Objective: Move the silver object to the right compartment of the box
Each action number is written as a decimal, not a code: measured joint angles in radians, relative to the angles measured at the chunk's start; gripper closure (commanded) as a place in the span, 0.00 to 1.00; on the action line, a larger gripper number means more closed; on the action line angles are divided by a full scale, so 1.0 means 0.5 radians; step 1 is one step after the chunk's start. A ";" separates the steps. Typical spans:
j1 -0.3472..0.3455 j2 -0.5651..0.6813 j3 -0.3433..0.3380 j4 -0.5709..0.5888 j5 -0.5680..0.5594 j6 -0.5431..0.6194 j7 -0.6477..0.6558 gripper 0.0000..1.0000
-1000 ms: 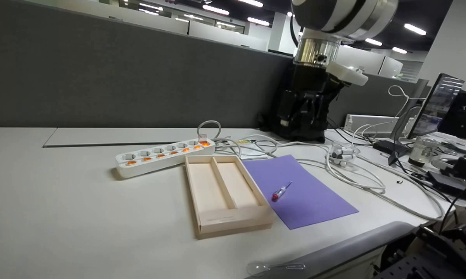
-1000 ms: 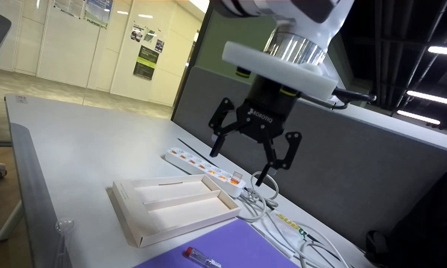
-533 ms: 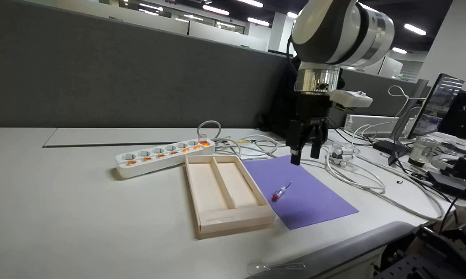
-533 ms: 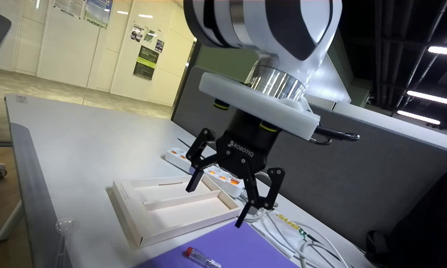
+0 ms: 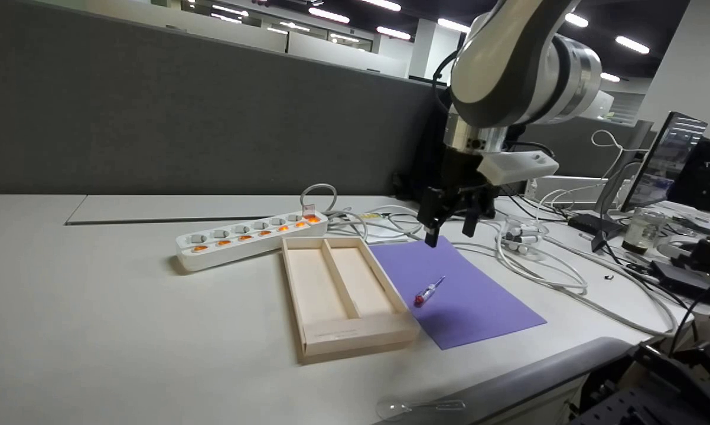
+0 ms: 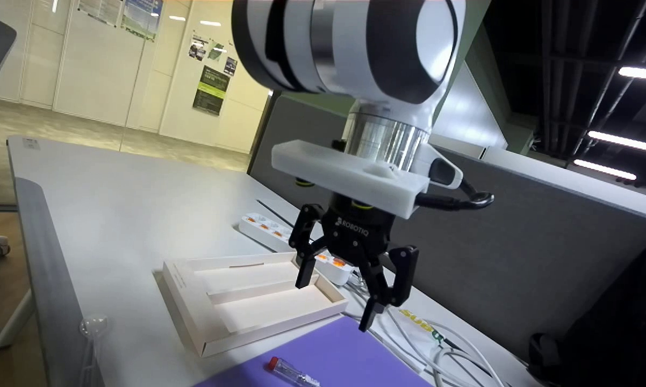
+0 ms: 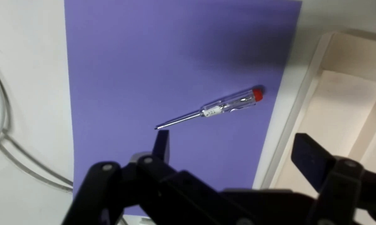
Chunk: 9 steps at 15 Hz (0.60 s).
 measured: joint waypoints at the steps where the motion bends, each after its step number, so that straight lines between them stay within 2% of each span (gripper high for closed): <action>1: 0.000 0.033 -0.022 -0.015 -0.095 0.093 0.146 0.00; 5: 0.062 0.157 -0.216 -0.018 -0.403 0.265 0.679 0.00; 9: 0.221 0.273 -0.404 -0.010 -0.527 0.282 1.169 0.00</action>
